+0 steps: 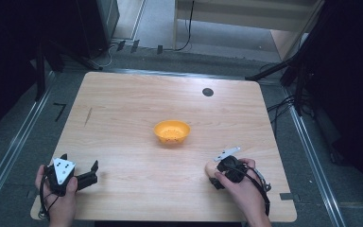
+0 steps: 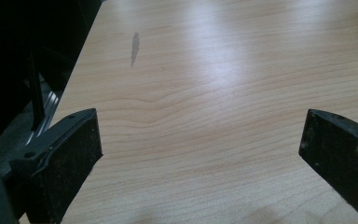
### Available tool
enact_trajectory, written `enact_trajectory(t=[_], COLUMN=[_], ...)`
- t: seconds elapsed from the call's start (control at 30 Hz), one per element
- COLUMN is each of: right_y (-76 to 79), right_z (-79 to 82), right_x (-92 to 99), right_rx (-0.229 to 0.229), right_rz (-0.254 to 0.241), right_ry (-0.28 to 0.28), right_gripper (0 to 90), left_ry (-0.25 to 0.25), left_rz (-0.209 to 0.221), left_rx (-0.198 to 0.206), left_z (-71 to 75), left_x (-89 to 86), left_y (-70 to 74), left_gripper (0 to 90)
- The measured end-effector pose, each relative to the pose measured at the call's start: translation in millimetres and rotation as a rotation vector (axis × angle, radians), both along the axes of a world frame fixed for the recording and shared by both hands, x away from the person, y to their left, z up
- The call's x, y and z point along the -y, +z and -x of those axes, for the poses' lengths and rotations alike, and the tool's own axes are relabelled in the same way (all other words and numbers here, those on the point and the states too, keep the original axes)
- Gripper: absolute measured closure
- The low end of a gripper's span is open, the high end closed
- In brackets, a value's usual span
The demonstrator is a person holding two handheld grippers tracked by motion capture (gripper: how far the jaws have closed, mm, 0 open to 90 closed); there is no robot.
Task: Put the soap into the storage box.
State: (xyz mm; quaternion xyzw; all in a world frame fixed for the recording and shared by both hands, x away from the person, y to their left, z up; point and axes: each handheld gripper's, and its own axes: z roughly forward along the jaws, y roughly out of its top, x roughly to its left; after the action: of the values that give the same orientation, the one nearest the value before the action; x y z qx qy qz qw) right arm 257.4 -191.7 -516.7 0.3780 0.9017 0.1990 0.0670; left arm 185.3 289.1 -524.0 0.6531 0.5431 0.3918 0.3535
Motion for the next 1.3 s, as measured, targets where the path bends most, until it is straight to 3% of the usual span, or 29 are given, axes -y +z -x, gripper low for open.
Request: enact_trajectory(t=[0.6,0.83,1.03,1.3], right_y=[0.5,3.2,10.5,20.7], right_z=[-2.5,-7.2,-12.2,-24.2], right_x=[0.7,1.6,3.0,7.3], right_rx=[0.003,0.025,0.023,0.066], right_rz=[-0.003,0.031,0.021,0.021], right_ry=[0.046,0.124,0.202,0.303], right_gripper=[32.8,33.1,33.2,33.2], left_ry=[-0.003,-0.002,-0.002,-0.003], left_rz=[0.005,0.01,0.011,0.014], left_rx=[0.002,0.001,0.002,0.001], left_z=[0.1,0.0,0.1,0.0], left_x=[-0.4,-0.9,-1.0,-1.1], left_y=[0.0,0.0,0.0,0.1], left_gripper=[0.0,0.0,0.0,0.0])
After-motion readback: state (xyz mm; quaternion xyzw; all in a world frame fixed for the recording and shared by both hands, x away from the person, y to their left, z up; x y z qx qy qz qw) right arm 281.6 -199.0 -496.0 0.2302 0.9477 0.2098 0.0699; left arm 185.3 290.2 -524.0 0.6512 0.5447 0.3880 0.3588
